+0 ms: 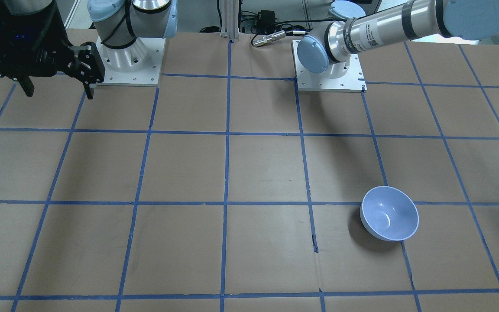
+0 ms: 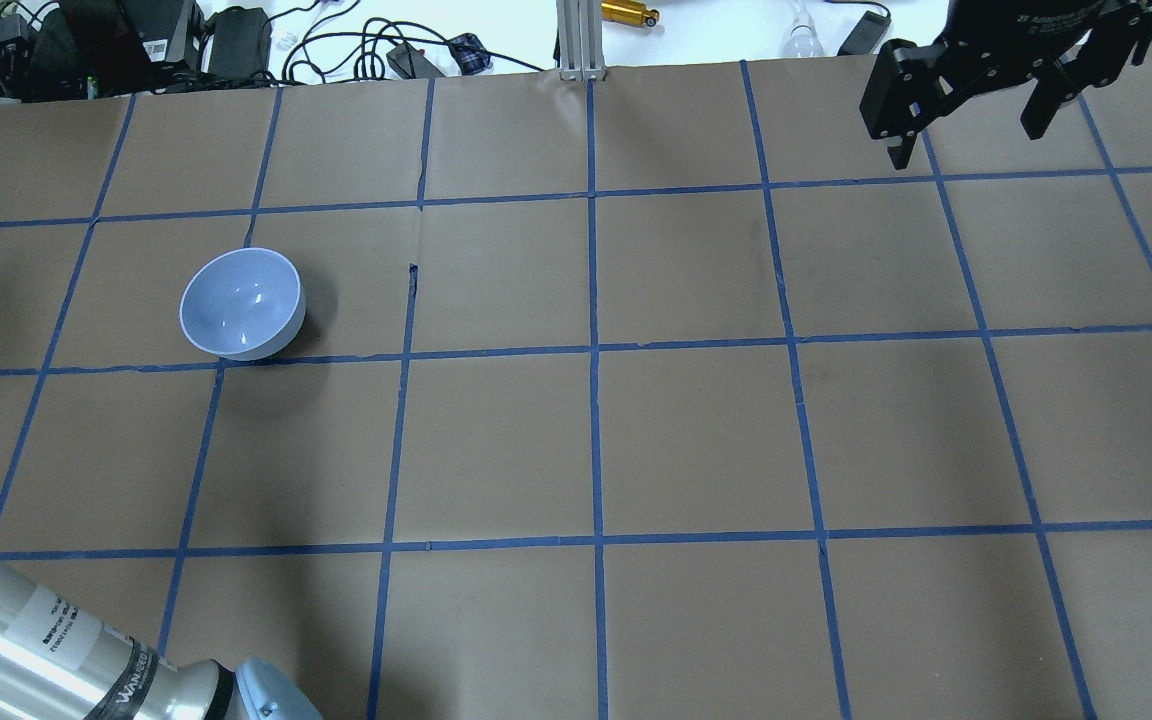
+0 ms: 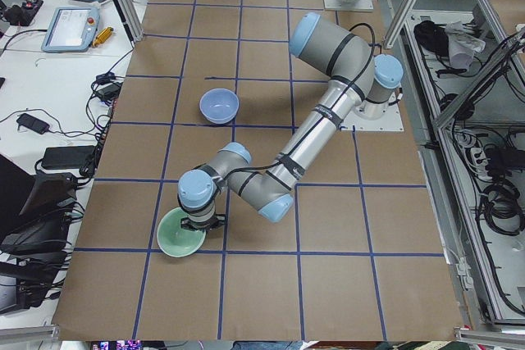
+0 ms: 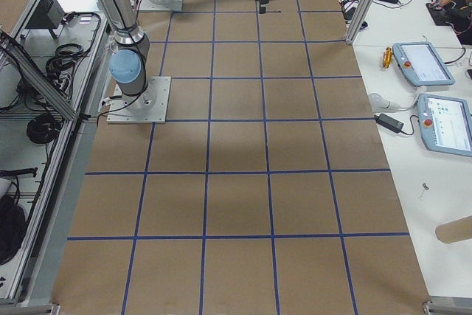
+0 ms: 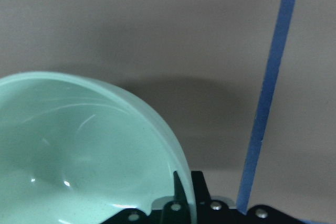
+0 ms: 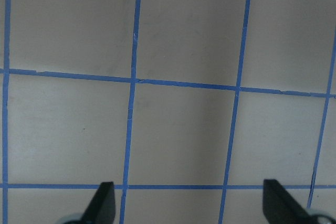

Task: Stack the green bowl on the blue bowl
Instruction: 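Close the left gripper on the green bowl rim and lift it, then carry the green bowl with the left gripper over the blue bowl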

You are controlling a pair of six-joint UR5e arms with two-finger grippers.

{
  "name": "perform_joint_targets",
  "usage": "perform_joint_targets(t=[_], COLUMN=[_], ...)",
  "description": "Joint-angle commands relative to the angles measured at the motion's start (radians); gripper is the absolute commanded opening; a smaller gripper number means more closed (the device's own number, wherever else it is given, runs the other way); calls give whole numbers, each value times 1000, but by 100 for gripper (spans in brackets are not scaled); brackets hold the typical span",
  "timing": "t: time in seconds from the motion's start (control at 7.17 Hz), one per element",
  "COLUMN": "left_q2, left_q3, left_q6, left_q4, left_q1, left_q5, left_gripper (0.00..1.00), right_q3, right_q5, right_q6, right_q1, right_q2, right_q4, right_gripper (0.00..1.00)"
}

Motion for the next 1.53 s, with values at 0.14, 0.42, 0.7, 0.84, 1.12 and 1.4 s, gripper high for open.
perform_joint_targets(t=[0.14, 0.42, 0.7, 0.84, 1.12, 1.4], left_q2=[196, 376, 494, 543, 607, 647], left_q3=[-129, -300, -463, -547, -678, -819], left_q6=[2, -30, -131, -204, -280, -285], left_q4=[-40, -40, -38, -26, 20, 180], left_q1=[-75, -220, -363, -427, -501, -506], left_q5=[2, 2, -55, -45, -40, -41], left_gripper=[0, 0, 0, 0, 0, 0], right_q3=[0, 0, 0, 0, 0, 0], right_q5=[0, 0, 0, 0, 0, 0], right_q6=[0, 0, 0, 0, 0, 0], right_q1=[0, 0, 0, 0, 0, 0], right_q2=[0, 0, 0, 0, 0, 0], right_q4=[0, 0, 0, 0, 0, 0], right_gripper=[100, 100, 100, 100, 100, 100])
